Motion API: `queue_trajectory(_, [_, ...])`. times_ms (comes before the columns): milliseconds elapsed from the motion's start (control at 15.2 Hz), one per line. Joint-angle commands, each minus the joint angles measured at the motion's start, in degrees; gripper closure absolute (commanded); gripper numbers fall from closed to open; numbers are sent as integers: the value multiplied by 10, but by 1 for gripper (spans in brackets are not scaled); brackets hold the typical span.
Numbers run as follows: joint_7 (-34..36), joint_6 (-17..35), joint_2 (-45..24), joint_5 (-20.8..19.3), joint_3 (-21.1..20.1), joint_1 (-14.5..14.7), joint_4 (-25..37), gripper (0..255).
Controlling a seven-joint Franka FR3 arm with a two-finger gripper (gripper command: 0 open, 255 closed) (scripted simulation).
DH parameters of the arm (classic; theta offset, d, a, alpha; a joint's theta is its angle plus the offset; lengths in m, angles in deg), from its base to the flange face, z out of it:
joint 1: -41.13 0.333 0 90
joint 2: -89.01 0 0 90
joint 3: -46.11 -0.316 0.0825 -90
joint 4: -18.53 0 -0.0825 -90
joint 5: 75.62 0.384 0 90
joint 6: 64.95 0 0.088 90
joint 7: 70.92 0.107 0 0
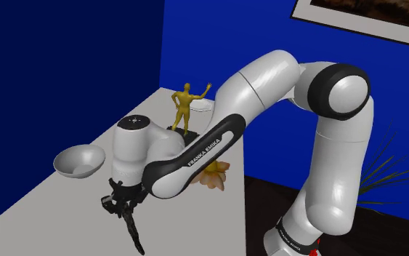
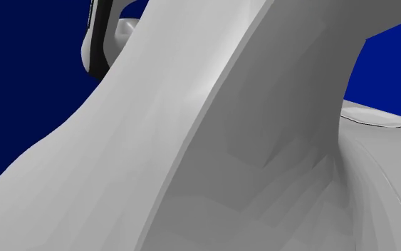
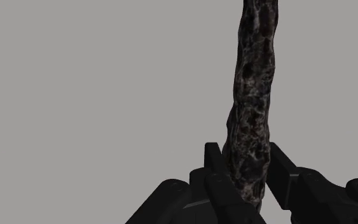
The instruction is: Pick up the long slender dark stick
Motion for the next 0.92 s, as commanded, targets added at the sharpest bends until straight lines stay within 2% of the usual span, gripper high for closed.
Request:
queue_trajectory(0, [-6,-7,9,10,-6,-4,1,255])
queue_trajectory(858, [-46,-85,76,72,-34,-27,24,255])
